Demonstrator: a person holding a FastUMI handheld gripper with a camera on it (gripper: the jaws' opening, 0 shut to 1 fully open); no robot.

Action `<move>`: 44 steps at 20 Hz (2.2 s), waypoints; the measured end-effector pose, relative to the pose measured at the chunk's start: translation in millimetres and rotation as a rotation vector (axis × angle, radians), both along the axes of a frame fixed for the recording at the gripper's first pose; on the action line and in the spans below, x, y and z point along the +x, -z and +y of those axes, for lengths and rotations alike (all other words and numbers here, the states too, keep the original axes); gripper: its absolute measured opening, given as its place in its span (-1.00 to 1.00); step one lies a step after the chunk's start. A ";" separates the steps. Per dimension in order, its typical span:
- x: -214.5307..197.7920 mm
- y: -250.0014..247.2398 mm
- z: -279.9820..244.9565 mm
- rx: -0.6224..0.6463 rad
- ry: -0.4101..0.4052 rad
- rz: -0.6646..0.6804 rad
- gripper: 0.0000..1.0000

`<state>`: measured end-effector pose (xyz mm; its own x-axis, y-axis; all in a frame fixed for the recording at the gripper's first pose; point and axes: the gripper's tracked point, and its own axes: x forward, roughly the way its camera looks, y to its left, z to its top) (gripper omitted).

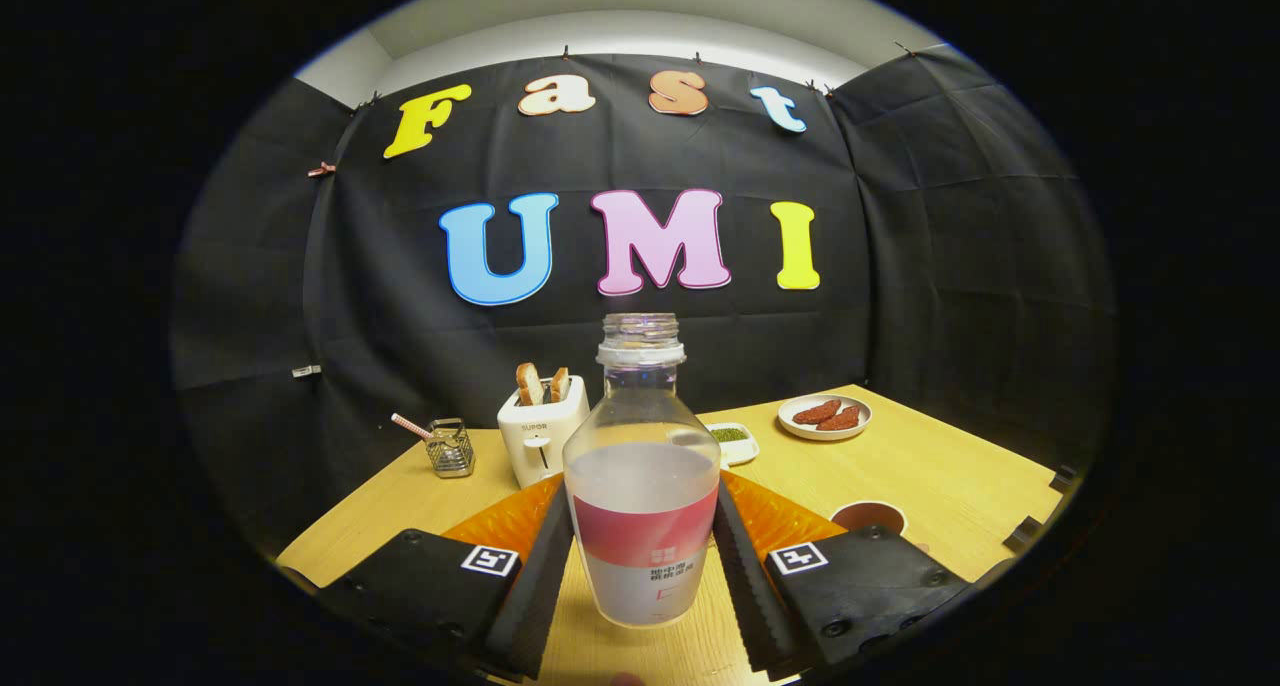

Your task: Take the bottle from table, then pour the juice into the cup, finally place the bottle on the coaster

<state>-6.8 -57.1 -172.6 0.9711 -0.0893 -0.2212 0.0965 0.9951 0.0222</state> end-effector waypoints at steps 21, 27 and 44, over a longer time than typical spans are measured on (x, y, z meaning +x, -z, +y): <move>-8.5 43.2 -48.3 0.543 0.170 0.116 0.52; -8.9 55.6 -54.9 0.721 0.216 0.141 0.52; -10.3 85.1 -70.0 1.113 0.290 0.188 0.52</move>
